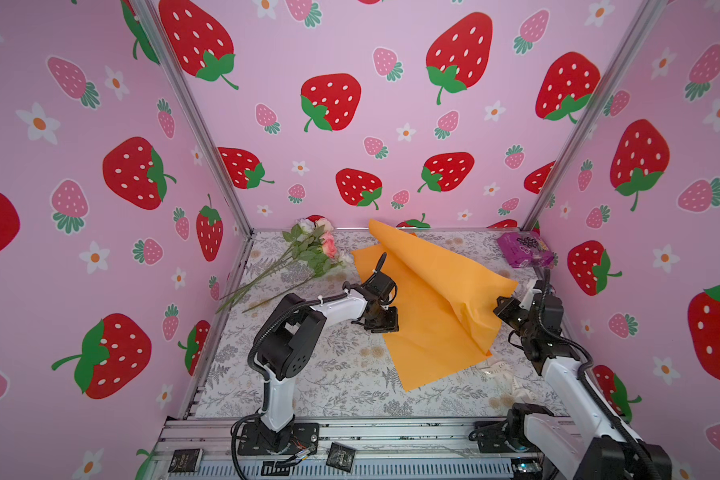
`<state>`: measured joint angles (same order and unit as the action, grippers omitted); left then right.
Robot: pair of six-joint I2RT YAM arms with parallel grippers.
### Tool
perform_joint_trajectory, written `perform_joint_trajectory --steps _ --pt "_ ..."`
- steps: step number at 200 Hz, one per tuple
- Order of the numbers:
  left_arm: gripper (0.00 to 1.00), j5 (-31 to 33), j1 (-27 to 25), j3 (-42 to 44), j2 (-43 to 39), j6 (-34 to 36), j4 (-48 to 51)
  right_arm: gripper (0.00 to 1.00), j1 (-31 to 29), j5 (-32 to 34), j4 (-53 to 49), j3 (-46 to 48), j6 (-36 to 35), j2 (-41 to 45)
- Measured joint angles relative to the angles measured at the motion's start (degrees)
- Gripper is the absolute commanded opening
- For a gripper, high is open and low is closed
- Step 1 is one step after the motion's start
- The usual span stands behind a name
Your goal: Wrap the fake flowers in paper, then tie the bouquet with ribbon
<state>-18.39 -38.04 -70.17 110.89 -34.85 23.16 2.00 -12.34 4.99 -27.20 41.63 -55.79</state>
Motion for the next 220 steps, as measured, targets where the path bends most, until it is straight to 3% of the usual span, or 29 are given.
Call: perform_joint_trajectory --steps 39,108,173,220 --pt "0.36 2.3 0.0 10.4 -8.1 -1.3 -1.1 0.0 4.2 -2.8 0.9 -0.5 -2.6 -4.7" --pt "0.34 4.6 0.3 29.1 -23.8 -7.0 -6.6 0.0 4.6 -3.5 5.5 -1.2 -7.2 -15.2" --pt "0.34 4.3 -0.3 32.5 -25.8 -11.2 -11.1 0.0 4.7 4.1 4.8 -8.9 -10.5 -26.6" --pt "0.35 4.3 -6.3 35.3 -28.0 -15.4 -14.4 0.0 4.0 4.1 3.9 -18.0 -13.2 -35.4"
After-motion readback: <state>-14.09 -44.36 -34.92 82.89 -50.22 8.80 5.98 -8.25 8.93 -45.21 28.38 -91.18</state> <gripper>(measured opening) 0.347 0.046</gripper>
